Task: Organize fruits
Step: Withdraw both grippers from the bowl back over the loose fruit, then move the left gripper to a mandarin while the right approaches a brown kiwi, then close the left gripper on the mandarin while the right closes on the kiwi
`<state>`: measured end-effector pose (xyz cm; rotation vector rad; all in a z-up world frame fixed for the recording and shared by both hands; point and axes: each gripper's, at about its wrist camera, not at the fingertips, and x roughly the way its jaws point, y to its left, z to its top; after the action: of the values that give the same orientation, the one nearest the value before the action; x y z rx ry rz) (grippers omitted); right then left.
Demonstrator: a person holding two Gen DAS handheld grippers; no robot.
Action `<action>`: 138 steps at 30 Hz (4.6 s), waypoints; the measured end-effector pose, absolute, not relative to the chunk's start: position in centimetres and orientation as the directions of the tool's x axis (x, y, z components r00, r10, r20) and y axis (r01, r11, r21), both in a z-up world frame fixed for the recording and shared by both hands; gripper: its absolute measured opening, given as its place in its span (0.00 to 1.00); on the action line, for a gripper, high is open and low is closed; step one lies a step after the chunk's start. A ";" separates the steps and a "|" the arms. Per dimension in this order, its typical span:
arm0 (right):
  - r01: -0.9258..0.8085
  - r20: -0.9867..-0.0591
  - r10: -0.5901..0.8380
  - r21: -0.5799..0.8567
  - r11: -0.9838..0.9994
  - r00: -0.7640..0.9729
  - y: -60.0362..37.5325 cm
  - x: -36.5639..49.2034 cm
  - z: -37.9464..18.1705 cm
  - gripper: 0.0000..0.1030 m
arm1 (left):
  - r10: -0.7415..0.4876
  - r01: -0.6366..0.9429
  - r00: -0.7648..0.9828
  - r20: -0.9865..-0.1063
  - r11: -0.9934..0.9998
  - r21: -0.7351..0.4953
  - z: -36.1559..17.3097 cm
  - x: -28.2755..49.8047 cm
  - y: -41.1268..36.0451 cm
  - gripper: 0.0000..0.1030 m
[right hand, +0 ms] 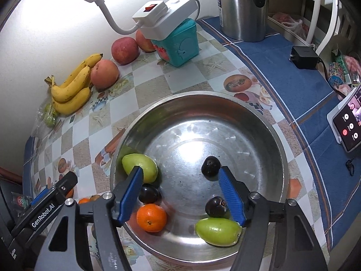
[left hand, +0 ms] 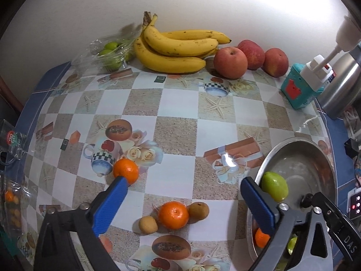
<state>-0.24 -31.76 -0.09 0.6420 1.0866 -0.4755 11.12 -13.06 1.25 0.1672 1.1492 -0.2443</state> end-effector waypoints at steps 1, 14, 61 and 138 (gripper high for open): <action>0.645 -0.919 -0.049 0.236 0.727 0.392 -31.8 -0.3 -0.1 0.68 | -0.102 0.275 0.389 -0.915 0.961 0.010 1.2 11.1 -13.0 1.00; 0.656 -0.919 -0.065 0.227 0.720 0.389 -32.0 -0.5 -0.1 0.87 | -0.077 0.274 0.403 -0.912 0.961 0.041 1.2 11.0 -13.1 1.00; 0.521 -0.909 0.002 0.240 0.819 0.416 -26.3 3.4 0.9 0.88 | 0.034 0.215 0.492 -0.870 0.964 0.160 4.8 12.6 -5.9 1.00; 0.389 -0.910 0.205 0.347 0.853 0.361 -18.9 8.1 -5.1 0.27 | -0.210 0.188 0.257 -0.944 0.968 -0.164 -3.5 16.8 -4.0 0.38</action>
<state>8.08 -18.86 -5.13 0.5710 1.2140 -0.1269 16.79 -4.00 -3.52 -0.0199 1.2834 -0.2695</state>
